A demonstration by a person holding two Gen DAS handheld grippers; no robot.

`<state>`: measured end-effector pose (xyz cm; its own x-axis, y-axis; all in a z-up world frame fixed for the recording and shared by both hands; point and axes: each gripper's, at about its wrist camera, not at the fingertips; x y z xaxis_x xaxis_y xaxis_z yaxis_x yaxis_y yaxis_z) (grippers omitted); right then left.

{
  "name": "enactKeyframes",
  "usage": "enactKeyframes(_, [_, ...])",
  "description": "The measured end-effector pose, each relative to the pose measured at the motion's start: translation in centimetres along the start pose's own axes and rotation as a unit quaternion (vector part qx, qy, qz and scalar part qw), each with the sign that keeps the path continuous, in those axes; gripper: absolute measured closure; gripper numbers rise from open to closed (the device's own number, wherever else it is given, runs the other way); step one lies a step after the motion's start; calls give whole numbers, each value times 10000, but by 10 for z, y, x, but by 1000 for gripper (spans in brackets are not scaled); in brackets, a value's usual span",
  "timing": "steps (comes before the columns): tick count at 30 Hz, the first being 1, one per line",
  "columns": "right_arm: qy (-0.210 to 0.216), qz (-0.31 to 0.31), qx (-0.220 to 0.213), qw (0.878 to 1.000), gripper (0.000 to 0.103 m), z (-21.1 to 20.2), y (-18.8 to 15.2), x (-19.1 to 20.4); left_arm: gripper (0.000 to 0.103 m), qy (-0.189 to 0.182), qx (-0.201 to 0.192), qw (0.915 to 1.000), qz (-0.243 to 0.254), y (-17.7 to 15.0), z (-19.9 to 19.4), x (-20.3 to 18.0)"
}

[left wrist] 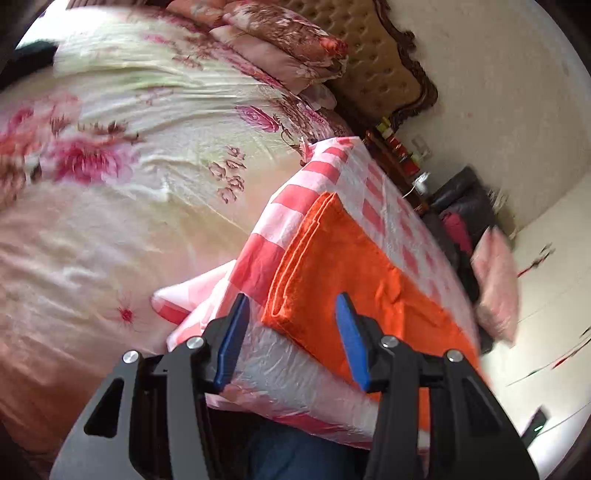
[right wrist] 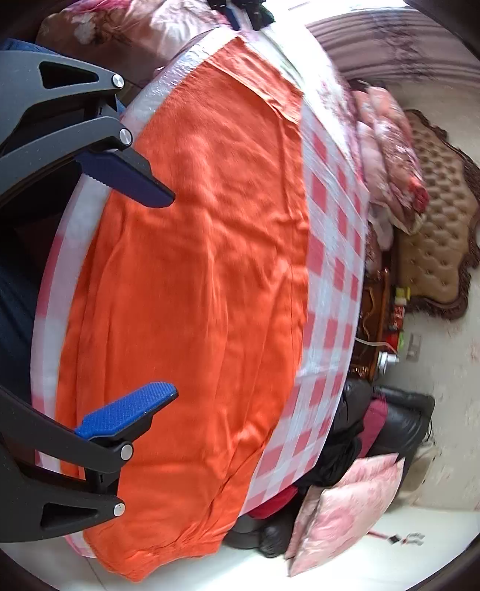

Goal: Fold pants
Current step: 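Grasp the folded pants edge with the left gripper while the right gripper waits open nearby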

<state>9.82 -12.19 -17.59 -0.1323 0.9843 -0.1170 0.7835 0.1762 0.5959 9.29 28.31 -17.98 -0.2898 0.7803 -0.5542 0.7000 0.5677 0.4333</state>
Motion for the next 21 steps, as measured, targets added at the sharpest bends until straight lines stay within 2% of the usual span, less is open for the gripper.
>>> enactKeyframes(2, [-61, -43, 113, 9999, 11, 5, 1, 8, 55, 730, -76, 9940, 810, 0, 6, -26])
enactKeyframes(5, [-87, -28, 276, 9996, 11, 11, 1, 10, 55, 1311, 125, 9781, 1613, 3, 25, -51])
enactKeyframes(7, [-129, -32, 350, 9993, 11, 15, 1, 8, 55, 1715, 259, 9647, 1983, 3, 38, -63])
enactKeyframes(9, [-127, 13, 393, 9991, 11, 17, 0, 4, 55, 1904, 434, 9560, 2190, 3, 50, -68])
enactKeyframes(11, [-120, 55, 434, 9990, 11, 19, 0, 1, 54, 2202, 495, 9415, 2503, -1, 61, -74])
enactKeyframes(13, [-130, 60, 455, 9989, 11, 21, -2, 0, 56, 2349, 468, 9322, 2713, -3, 64, -80])
enactKeyframes(14, [-135, 53, 460, 9988, 11, 21, -3, 1, 69, 2306, 516, 9316, 2763, -3, 65, -81])
enactKeyframes(15, [-143, 42, 455, 9989, 11, 21, -3, 0, 73, 2246, 583, 9315, 2800, -4, 65, -82])
enactKeyframes(18, [-198, 69, 368, 9991, 11, 15, -2, -8, 84, 2348, 659, 9235, 2960, -4, 69, -87])
enactKeyframes(21, [-354, 277, 200, 9988, 11, 3, -1, -38, 89, 2348, 698, 9232, 2962, 0, 69, -83])
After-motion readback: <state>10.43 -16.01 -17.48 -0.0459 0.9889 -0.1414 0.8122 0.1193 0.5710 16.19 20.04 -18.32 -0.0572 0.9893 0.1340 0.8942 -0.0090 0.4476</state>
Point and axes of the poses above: each gripper's, at about its wrist camera, not at the fingertips, and z roughly the way its jaws point, x to its left, y to its top, and after that the axes turned 6 degrees about x, right-handed
